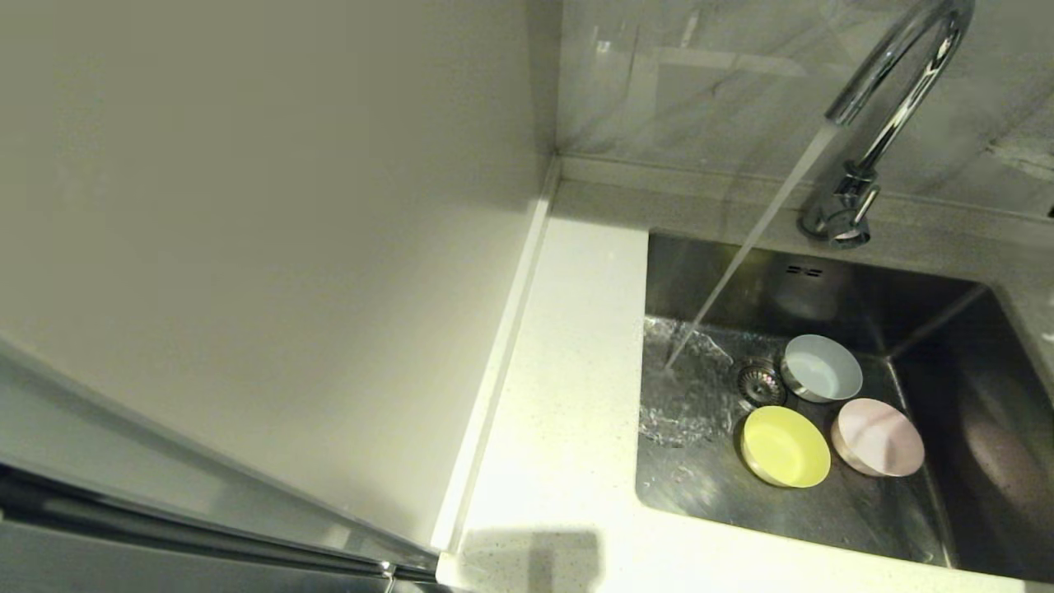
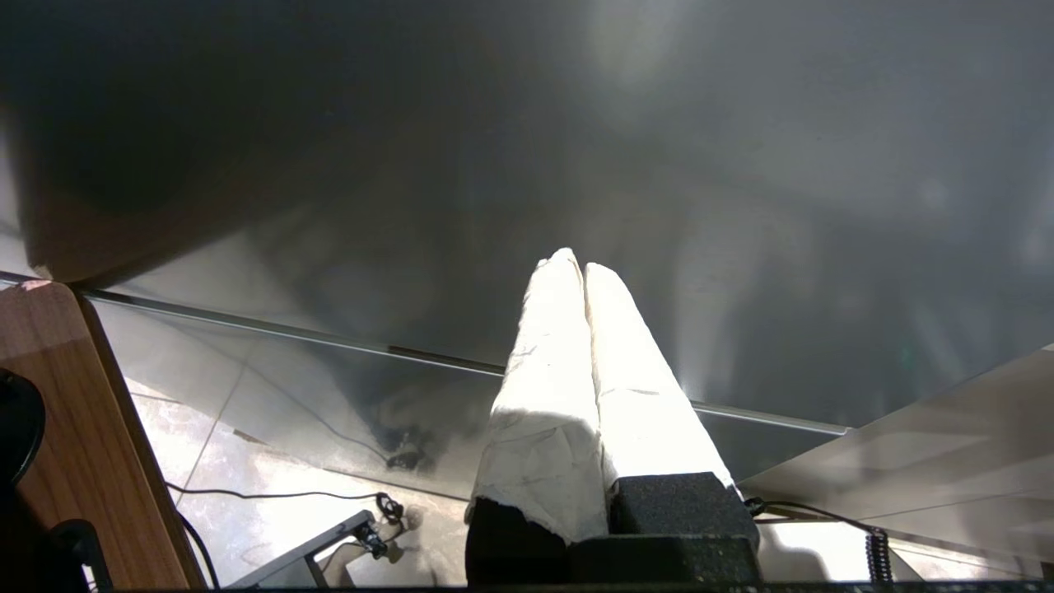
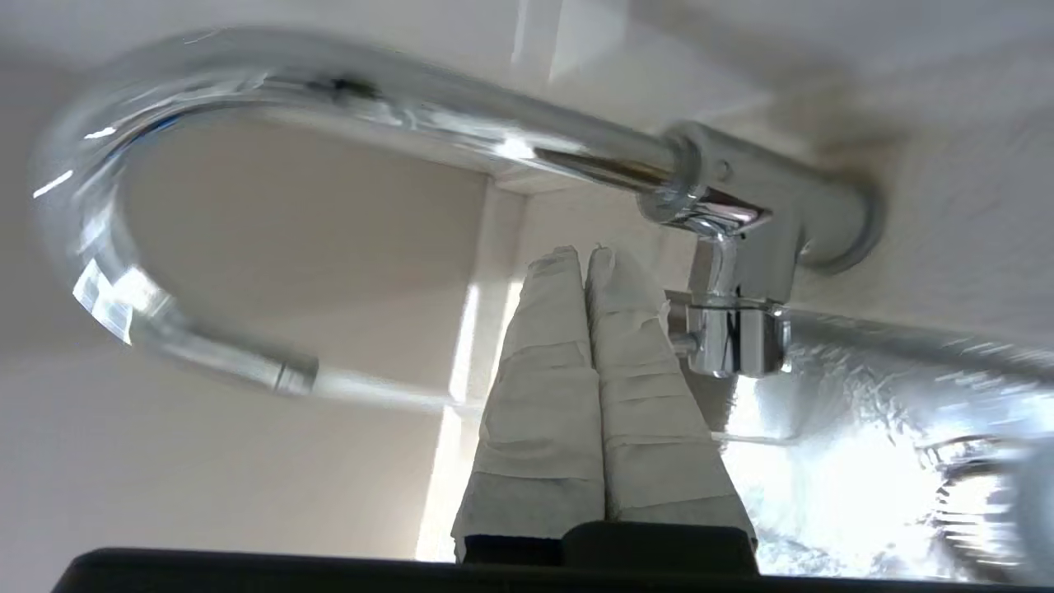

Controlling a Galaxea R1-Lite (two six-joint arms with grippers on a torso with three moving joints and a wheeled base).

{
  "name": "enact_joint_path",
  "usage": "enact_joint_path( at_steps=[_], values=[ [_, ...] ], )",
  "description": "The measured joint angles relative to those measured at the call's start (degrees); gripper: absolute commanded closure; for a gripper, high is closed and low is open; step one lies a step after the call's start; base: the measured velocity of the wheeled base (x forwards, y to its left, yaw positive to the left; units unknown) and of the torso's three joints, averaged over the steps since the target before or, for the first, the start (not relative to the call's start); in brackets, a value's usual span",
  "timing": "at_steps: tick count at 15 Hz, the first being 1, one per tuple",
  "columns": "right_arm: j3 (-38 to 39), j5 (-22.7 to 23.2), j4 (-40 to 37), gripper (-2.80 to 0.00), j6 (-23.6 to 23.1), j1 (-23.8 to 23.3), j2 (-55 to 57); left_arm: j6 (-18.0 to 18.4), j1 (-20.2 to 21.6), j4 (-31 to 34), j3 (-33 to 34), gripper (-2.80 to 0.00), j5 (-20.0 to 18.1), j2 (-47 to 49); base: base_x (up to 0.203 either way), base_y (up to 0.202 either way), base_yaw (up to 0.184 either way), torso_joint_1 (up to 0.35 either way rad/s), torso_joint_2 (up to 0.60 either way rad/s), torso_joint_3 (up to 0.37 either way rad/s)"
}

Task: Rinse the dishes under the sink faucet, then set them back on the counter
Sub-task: Turn on the faucet, then wait for the water to rinse the bowl

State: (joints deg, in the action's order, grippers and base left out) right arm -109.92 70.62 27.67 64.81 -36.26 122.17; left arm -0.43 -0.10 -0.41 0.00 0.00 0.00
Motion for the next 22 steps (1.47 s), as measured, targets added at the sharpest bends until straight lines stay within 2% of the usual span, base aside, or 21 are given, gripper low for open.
enact_joint_path(
  at_steps=[3, 5, 7, 8, 10, 13, 15, 17, 19, 20, 21, 22],
  values=[
    [2.05, 5.14, -6.81, 0.0, -8.05, -2.88, -6.6, 0.01, 0.0, 0.0, 0.0, 0.0, 0.0, 0.0, 0.0, 0.0, 0.0, 0.0, 0.0, 0.0],
    [4.99, 9.8, -14.52, 0.0, -13.69, -3.4, -12.91, 0.03, 0.0, 0.01, 0.0, 0.0, -0.02, 0.0, 0.0, 0.0, 0.0, 0.0, 0.0, 0.0],
    [8.63, 14.26, -17.05, 0.0, -20.25, -3.06, -19.92, -0.01, 0.0, -0.01, 0.0, 0.0, 0.0, 0.0, 0.0, 0.0, 0.0, 0.0, 0.0, 0.0],
    [10.96, 15.35, -14.5, 0.0, -23.21, -2.0, -23.6, 0.02, 0.0, 0.0, 0.0, 0.0, 0.01, 0.0, 0.0, 0.0, 0.0, 0.0, 0.0, 0.0],
    [18.21, 16.14, -4.1, 0.0, -27.25, 0.74, -30.76, 0.0, 0.0, 0.0, 0.0, 0.0, 0.0, 0.0, 0.0, 0.0, 0.0, 0.0, 0.0, 0.0],
    [28.0, 16.53, 10.78, 0.0, -30.2, 4.56, -40.7, 0.02, 0.0, 0.0, 0.0, 0.0, 0.0, 0.0, 0.0, 0.0, 0.0, 0.0, 0.0, 0.0],
    [33.38, 16.5, 9.88, 0.0, -30.03, 5.92, -46.91, 0.02, 0.0, 0.01, 0.0, 0.0, -0.02, 0.0, 0.0, 0.0, 0.0, 0.0, 0.0, 0.0],
    [35.52, 16.36, -1.04, 0.0, -29.83, 6.73, -51.48, 0.01, 0.0, 0.0, 0.0, 0.0, 0.0, 0.0, 0.0, 0.0, 0.0, 0.0, 0.0, 0.0],
    [36.02, 12.13, -20.19, 0.0, -29.98, 8.34, -54.65, 0.02, 0.0, -0.02, 0.0, 0.0, 0.0, 0.0, 0.0, 0.0, 0.0, 0.0, 0.0, 0.0],
    [35.89, 7.22, -29.71, 0.0, -31.11, 9.92, -55.48, 0.02, 0.0, 0.01, 0.0, 0.0, 0.0, 0.0, 0.0, 0.0, 0.0, 0.0, 0.0, 0.0],
    [35.76, 0.15, -38.75, 0.0, -33.93, 11.91, -55.88, 0.01, 0.0, 0.01, 0.0, 0.0, -0.02, 0.0, 0.0, 0.0, 0.0, 0.0, 0.0, 0.0],
    [36.29, -9.34, -47.51, 0.0, -39.09, 13.86, -56.0, 0.02, 0.0, 0.0, 0.0, 0.0, 0.0, 0.0, 0.0, 0.0, 0.0, 0.0, 0.0, 0.0]
  ],
)
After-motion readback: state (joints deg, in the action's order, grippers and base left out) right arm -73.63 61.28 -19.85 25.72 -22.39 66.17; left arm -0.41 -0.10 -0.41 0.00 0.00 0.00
